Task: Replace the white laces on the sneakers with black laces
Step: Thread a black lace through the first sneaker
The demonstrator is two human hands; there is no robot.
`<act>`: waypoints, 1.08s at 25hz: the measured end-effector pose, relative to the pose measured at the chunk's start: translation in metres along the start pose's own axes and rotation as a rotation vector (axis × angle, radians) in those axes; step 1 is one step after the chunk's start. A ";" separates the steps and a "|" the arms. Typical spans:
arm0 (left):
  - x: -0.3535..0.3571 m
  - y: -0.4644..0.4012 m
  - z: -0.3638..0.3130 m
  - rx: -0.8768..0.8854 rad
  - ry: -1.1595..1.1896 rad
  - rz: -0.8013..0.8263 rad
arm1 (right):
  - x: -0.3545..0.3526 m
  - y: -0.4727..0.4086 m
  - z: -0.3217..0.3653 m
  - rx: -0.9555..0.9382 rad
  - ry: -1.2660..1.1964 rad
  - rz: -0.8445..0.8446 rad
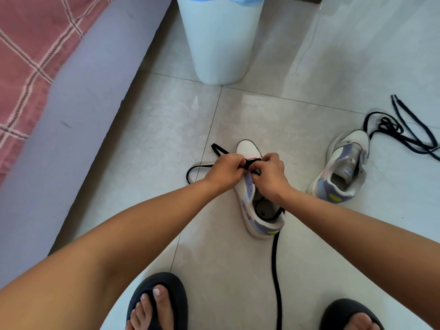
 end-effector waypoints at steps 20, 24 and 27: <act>0.031 0.061 -0.006 -0.458 -0.018 -0.089 | -0.050 0.046 -0.014 -0.578 0.562 0.106; 0.026 0.061 -0.004 -0.487 -0.042 -0.075 | -0.060 0.124 -0.080 -0.882 0.911 0.356; 0.025 0.061 -0.004 -0.492 -0.049 -0.058 | -0.054 0.142 -0.124 -0.743 1.086 0.501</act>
Point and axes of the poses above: each hand's wrist, its own y-axis away from the middle knuckle, its own x-axis out of the palm, z = x × y, the point moved 2 cm from there along -y, towards the middle knuckle, and after that the axes turned 1 degree about -z, right-handed, at the moved point
